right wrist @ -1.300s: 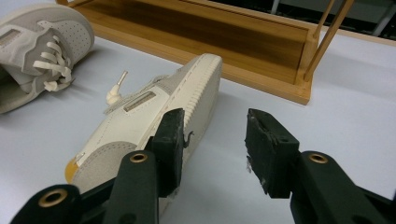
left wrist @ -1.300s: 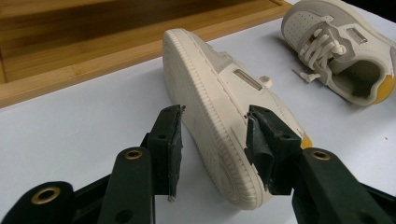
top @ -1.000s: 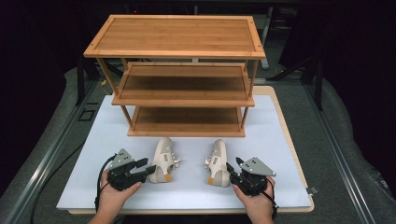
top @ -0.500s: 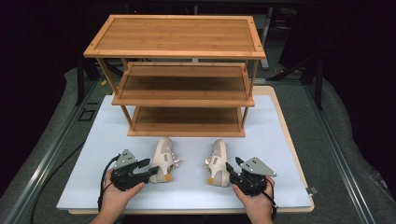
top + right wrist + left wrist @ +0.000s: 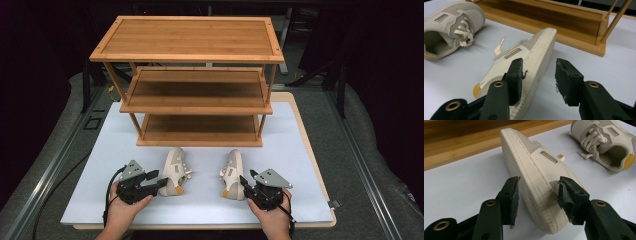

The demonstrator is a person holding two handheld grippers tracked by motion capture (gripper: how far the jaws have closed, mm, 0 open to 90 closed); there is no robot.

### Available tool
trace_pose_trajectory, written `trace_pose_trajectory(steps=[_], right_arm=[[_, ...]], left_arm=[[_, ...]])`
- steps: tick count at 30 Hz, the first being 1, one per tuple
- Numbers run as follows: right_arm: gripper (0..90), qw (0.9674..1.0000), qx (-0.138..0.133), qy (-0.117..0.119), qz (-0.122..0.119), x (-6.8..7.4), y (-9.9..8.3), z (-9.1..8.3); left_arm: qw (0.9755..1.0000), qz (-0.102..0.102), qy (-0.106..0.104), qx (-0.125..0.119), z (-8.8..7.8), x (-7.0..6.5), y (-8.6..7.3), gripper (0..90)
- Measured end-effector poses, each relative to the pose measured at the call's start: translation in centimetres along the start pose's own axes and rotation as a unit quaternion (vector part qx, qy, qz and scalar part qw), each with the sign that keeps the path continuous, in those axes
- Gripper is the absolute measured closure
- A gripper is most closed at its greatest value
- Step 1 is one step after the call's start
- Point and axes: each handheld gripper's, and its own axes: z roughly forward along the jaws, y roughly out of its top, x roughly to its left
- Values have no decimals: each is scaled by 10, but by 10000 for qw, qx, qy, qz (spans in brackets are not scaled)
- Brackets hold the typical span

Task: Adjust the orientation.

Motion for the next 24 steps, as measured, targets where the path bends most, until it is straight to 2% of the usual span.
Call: trace_pose_trajectory(steps=[4, 14, 21, 24], right_arm=[[575, 10000, 45, 17, -21, 1, -1, 2], [573, 10000, 57, 62, 38, 0, -2, 4], [575, 10000, 62, 61, 43, 0, -2, 4], [576, 10000, 61, 65, 38, 0, -2, 4]], left_arm=[[10000, 2, -14, 10, 0, 1, 0, 510], [9999, -163, -50, 1, -3, 6, -1, 516], [9999, -171, 9, -1, -7, 10, -2, 525], [9996, -277, 86, -48, -11, 14, -5, 533]])
